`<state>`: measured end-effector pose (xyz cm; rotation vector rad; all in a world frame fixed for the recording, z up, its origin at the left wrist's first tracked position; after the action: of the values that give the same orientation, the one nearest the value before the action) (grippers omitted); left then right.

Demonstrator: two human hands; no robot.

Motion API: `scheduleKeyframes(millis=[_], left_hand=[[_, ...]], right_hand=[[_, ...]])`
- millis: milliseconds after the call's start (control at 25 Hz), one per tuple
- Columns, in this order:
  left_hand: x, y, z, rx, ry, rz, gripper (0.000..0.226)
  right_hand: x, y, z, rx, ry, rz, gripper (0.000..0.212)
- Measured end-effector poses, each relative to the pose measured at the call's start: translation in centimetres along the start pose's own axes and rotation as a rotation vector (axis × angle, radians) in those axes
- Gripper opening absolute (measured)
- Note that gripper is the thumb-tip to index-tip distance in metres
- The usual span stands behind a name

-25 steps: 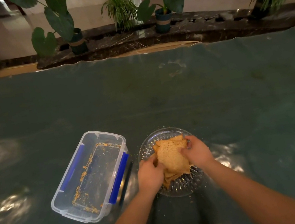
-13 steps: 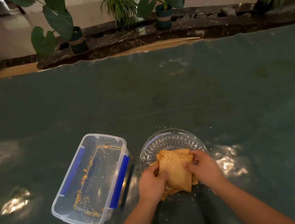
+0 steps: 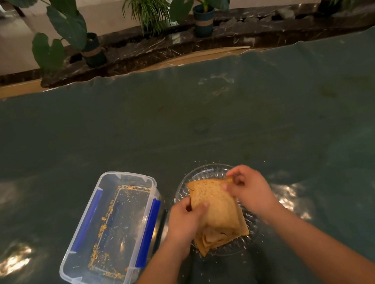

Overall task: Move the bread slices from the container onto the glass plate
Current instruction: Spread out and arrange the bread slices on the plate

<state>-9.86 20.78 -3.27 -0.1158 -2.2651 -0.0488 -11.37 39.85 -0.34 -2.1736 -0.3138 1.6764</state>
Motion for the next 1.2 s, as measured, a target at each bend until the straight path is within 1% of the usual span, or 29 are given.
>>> scheduleKeyframes(millis=[80, 160, 200, 280, 320, 360, 440, 480, 560, 640, 720, 760, 880, 960, 1040, 1120, 1200], left_hand=[[1.1, -0.4, 0.9, 0.013, -0.054, -0.098, 0.025], [2.0, -0.8, 1.9, 0.049, -0.103, -0.179, 0.026], [2.4, -1.1, 2.4, 0.070, -0.116, -0.212, 0.024], [3.0, -1.6, 3.5, 0.107, -0.113, -0.239, 0.025], [3.2, -1.8, 4.0, 0.121, -0.110, -0.238, 0.028], [3.3, -2.0, 4.5, 0.132, -0.111, -0.235, 0.030], [3.4, -2.3, 5.3, 0.150, -0.133, -0.245, 0.029], [3.4, -2.4, 5.8, 0.159, -0.144, -0.255, 0.028], [3.3, -2.5, 6.6, 0.169, -0.148, -0.260, 0.026], [3.2, -2.1, 7.4, 0.167, -0.146, -0.247, 0.025], [2.9, -1.6, 7.9, 0.169, -0.145, -0.231, 0.018], [2.7, -1.4, 8.1, 0.171, -0.149, -0.231, 0.018], [2.0, -1.0, 8.7, 0.173, -0.175, -0.247, 0.031], [1.4, -0.5, 8.7, 0.159, -0.196, -0.241, 0.030], [1.1, -0.2, 8.7, 0.143, -0.206, -0.193, 0.022], [1.0, -0.2, 8.8, 0.141, -0.202, -0.098, 0.027], [1.1, -0.5, 8.9, 0.146, -0.184, 0.060, 0.032]], right_hand=[[-0.5, -0.1, 1.8, 0.009, 0.004, 0.019, 0.011], [0.1, -0.3, 3.1, 0.032, 0.055, -0.113, 0.024], [0.7, -0.3, 3.5, 0.009, 0.094, -0.199, 0.029], [1.8, 0.2, 3.4, -0.114, 0.136, -0.305, 0.031], [2.3, 0.5, 3.2, -0.182, 0.124, -0.343, 0.027], [2.7, 0.8, 2.9, -0.230, 0.104, -0.385, 0.017], [3.2, 1.1, 2.5, -0.252, 0.056, -0.453, 0.004], [3.3, 1.1, 2.2, -0.234, 0.031, -0.461, 0.003], [3.6, 0.9, 1.7, -0.174, 0.009, -0.444, 0.018], [3.9, 0.3, 1.0, -0.132, -0.007, -0.401, 0.017], [4.2, -0.6, 0.2, -0.133, -0.014, -0.377, 0.013], [4.3, -1.1, -0.2, -0.145, -0.015, -0.366, 0.014], [4.3, -2.6, -1.2, -0.137, -0.006, -0.344, 0.020], [4.1, -3.6, -1.3, -0.110, 0.017, -0.265, 0.018], [3.5, -4.3, -1.3, -0.119, 0.044, -0.127, 0.018], [2.6, -4.7, -1.1, -0.166, 0.054, 0.005, 0.018], [1.4, -4.7, -0.7, -0.207, 0.043, 0.095, 0.018]])
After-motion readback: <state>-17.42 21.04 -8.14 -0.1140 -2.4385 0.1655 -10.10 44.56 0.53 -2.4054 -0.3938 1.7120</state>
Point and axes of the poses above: each hand's wrist, its own z-axis towards the middle knuckle, its own y-axis out of the palm, x = y × z, the point moved 3 cm from there along z, towards the middle knuckle, and after that the axes turned 4 degrees about -y, right-handed, at the moved point
